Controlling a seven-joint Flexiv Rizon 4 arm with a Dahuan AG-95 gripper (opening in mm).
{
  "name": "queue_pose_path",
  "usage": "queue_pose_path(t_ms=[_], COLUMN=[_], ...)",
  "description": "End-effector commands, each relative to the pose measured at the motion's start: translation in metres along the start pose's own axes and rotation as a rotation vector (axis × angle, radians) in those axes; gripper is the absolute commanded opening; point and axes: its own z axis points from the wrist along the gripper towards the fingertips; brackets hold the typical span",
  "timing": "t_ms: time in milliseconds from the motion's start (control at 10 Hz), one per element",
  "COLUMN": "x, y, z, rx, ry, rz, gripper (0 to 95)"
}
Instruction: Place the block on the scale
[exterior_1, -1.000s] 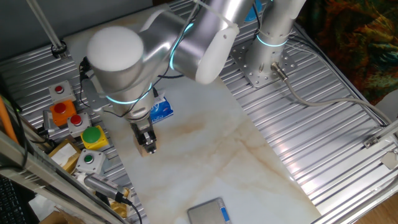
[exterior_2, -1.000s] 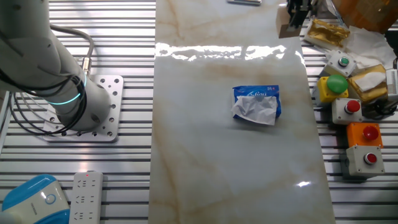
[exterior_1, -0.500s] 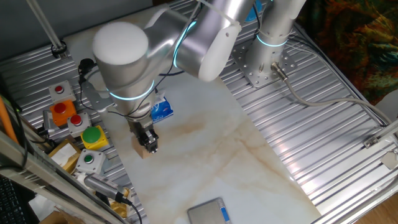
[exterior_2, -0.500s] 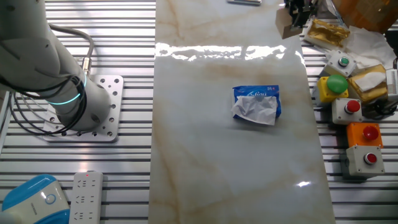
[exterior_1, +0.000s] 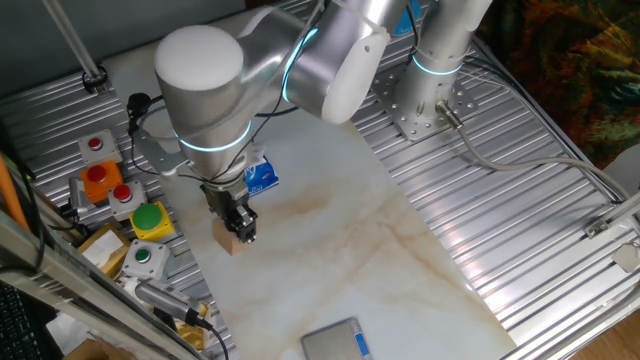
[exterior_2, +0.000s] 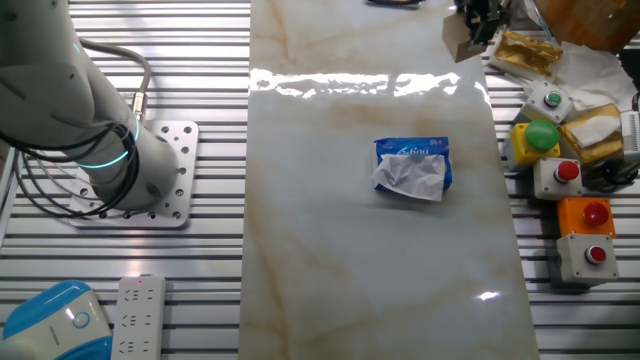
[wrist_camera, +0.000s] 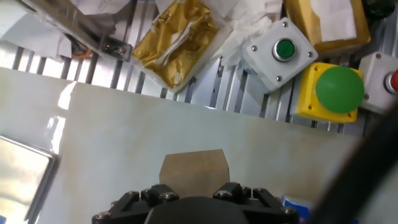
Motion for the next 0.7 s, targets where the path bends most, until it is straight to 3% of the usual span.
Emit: queue_pose_path(t_ms=[100, 500, 700], x=[-0.0003, -0.0011, -0.0041], y=[0.0006, 0.0014, 0.0064], z=[0.0001, 0.0005, -0.001], rx=[-0.006, -0.049, -0.041], ry=[-0.005, -0.009, 0.0], rz=[0.018, 0.042, 0.028], gripper=[0.0, 0.0, 0.0])
